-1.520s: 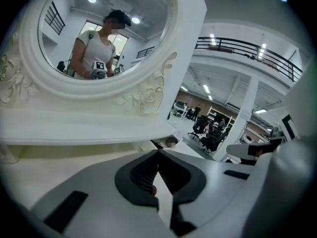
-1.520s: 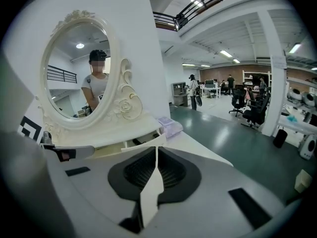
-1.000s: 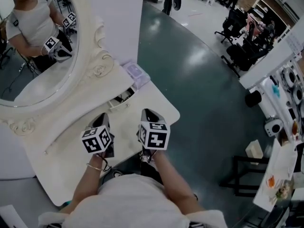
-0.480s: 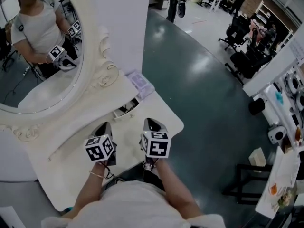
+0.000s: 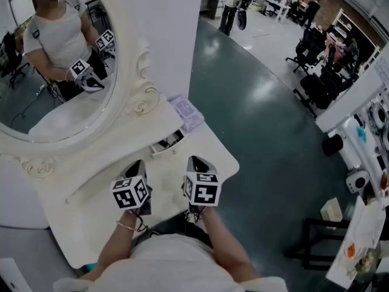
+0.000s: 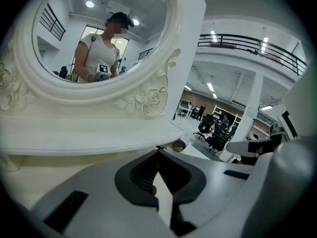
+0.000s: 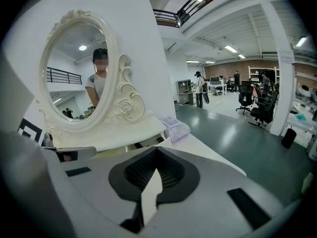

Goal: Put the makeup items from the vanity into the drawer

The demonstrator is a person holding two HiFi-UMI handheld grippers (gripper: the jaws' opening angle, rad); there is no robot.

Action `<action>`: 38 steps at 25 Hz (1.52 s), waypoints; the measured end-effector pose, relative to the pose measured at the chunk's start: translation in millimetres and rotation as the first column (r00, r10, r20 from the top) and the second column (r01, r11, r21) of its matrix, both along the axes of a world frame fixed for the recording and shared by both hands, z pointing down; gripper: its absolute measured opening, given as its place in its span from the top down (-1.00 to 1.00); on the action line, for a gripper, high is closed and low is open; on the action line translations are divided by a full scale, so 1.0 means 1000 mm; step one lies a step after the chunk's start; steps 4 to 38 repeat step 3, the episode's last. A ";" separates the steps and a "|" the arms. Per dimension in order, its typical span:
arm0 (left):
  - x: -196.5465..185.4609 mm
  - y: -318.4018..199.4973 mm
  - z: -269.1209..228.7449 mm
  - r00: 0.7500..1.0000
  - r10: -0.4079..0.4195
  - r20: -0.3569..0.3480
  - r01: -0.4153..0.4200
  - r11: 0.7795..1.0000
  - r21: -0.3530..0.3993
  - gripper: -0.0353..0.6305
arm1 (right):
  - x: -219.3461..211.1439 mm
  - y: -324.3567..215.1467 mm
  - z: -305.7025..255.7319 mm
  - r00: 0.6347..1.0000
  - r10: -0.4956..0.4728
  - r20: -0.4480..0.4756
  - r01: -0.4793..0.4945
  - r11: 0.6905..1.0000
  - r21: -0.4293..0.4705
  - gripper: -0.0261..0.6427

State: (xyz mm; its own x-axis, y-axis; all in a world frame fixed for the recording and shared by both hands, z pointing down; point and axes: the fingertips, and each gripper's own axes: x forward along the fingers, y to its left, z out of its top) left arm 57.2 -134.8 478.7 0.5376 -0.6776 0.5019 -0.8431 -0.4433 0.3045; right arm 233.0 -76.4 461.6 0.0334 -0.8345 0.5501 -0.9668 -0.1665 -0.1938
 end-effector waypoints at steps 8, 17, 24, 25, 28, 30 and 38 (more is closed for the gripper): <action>-0.003 0.003 0.000 1.000 -0.008 0.000 0.008 1.000 -0.002 0.88 | 0.000 0.003 0.000 1.000 -0.003 -0.004 0.003 1.000 -0.001 0.87; -0.003 0.003 0.000 1.000 -0.008 0.000 0.008 1.000 -0.002 0.88 | 0.000 0.003 0.000 1.000 -0.003 -0.004 0.003 1.000 -0.001 0.87; -0.003 0.003 0.000 1.000 -0.008 0.000 0.008 1.000 -0.002 0.88 | 0.000 0.003 0.000 1.000 -0.003 -0.004 0.003 1.000 -0.001 0.87; -0.003 0.003 0.000 1.000 -0.008 0.000 0.008 1.000 -0.002 0.88 | 0.000 0.003 0.000 1.000 -0.003 -0.004 0.003 1.000 -0.001 0.87; -0.003 0.003 0.000 1.000 -0.008 0.000 0.008 1.000 -0.002 0.88 | 0.000 0.003 0.000 1.000 -0.003 -0.004 0.003 1.000 -0.001 0.87; -0.003 0.003 0.000 1.000 -0.008 0.000 0.008 1.000 -0.002 0.88 | 0.000 0.003 0.000 1.000 -0.003 -0.004 0.003 1.000 -0.001 0.87; -0.003 0.003 0.000 1.000 -0.008 0.000 0.008 1.000 -0.002 0.88 | 0.000 0.003 0.000 1.000 -0.003 -0.004 0.003 1.000 -0.001 0.87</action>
